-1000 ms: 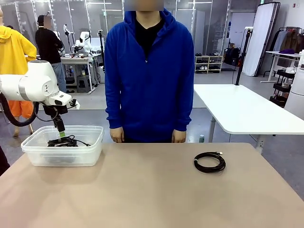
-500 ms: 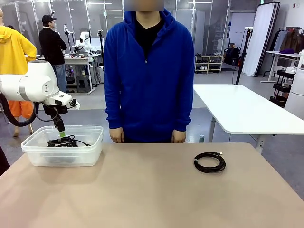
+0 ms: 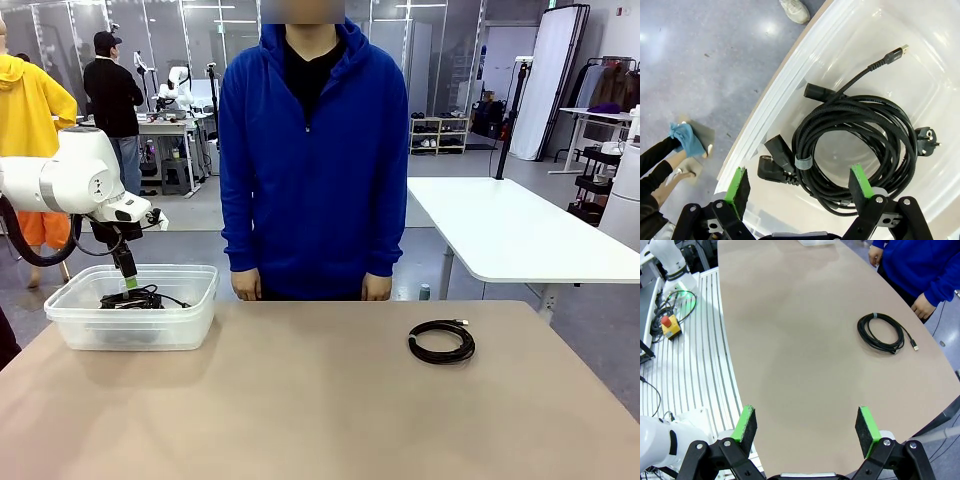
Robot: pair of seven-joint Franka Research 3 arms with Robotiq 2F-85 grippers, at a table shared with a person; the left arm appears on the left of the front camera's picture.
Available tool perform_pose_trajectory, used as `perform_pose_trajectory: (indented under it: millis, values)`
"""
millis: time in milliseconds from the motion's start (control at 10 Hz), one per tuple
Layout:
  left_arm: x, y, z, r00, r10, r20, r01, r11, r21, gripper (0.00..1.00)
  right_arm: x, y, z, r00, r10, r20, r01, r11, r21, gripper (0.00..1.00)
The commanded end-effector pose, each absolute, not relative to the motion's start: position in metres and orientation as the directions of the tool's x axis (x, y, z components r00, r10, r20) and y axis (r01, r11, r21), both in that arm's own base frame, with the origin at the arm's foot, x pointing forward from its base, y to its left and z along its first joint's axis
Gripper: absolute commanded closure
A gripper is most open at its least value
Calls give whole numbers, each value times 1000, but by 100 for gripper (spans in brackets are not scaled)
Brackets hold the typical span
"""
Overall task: Organize and store the cables.
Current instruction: Place the USB Extension Cable into the Organizing box.
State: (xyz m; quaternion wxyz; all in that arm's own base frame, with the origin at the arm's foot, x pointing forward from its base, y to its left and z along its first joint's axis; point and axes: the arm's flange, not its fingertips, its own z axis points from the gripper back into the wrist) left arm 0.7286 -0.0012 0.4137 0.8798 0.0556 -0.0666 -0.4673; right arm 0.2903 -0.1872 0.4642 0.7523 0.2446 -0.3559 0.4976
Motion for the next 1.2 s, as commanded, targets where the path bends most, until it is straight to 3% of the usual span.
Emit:
perform_pose_trajectory:
  millis: [0, 700, 1100]
  values:
    - [729, -1, 413, 556, -829, 62, 814, 558, 161, 0, 290, -187, 464, 229, 568, 791, -927, 376, -2, 0]
    - [719, -2, 418, 560, -823, 96, 810, 568, 149, 0, 290, -187, 464, 251, 575, 779, -923, 385, 13, 0]
    - [608, 36, 461, 555, -796, 241, 803, 588, 92, 0, 298, -170, 496, 314, 629, 711, -905, 426, 24, 0]
